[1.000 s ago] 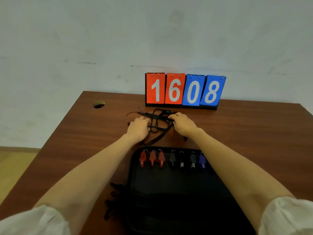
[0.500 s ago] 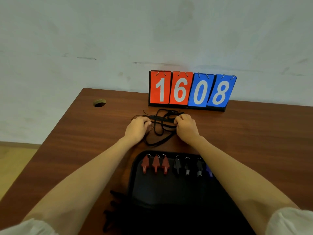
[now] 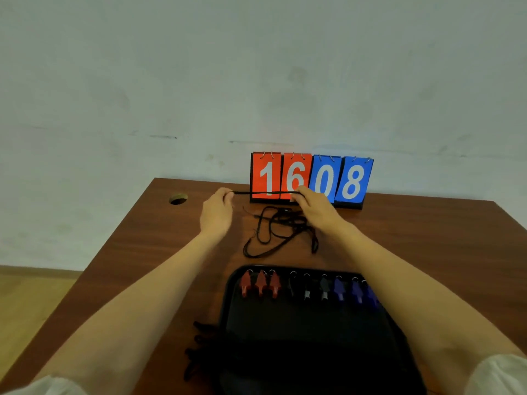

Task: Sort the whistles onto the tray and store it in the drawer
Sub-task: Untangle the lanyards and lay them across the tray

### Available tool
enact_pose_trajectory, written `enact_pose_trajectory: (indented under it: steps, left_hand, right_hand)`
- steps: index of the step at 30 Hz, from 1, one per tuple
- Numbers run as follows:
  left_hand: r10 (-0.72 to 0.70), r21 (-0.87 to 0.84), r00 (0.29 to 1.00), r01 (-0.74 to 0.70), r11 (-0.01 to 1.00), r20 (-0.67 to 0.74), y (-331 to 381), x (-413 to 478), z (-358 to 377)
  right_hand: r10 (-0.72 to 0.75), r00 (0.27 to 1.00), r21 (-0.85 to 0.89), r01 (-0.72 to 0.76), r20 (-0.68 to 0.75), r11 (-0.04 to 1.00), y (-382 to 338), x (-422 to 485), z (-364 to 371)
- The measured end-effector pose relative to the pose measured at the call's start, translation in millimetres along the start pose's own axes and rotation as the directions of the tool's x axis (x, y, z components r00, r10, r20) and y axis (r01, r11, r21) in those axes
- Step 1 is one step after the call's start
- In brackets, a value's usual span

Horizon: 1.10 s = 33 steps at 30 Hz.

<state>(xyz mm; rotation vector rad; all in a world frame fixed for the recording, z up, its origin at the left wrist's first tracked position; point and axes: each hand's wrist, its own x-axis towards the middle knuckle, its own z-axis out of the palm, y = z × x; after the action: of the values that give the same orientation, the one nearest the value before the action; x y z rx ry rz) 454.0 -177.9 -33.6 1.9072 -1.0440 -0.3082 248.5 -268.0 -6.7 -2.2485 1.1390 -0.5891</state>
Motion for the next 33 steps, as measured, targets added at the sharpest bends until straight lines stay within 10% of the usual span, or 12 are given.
enact_pose_trajectory:
  steps: [17, 26, 33]
  left_hand:
    - [0.038, 0.016, 0.995, -0.036, 0.999, -0.098, 60.2, -65.7, -64.9]
    - [0.145, 0.088, 0.989, -0.143, 0.986, -0.024, 70.1, -102.4, -77.5]
    - [0.225, 0.099, 0.974, -0.225, 0.969, 0.013, 64.2, -120.5, -84.6]
  right_hand:
    - [-0.037, 0.977, -0.049, 0.027, -0.21, 0.998, -18.3, -93.5, -123.0]
    - [0.119, 0.991, -0.009, -0.12, -0.063, 0.993, -10.5, -146.0, -132.1]
    - [0.117, 0.94, 0.109, -0.086, -0.32, 0.99, 3.1, -174.1, -143.1]
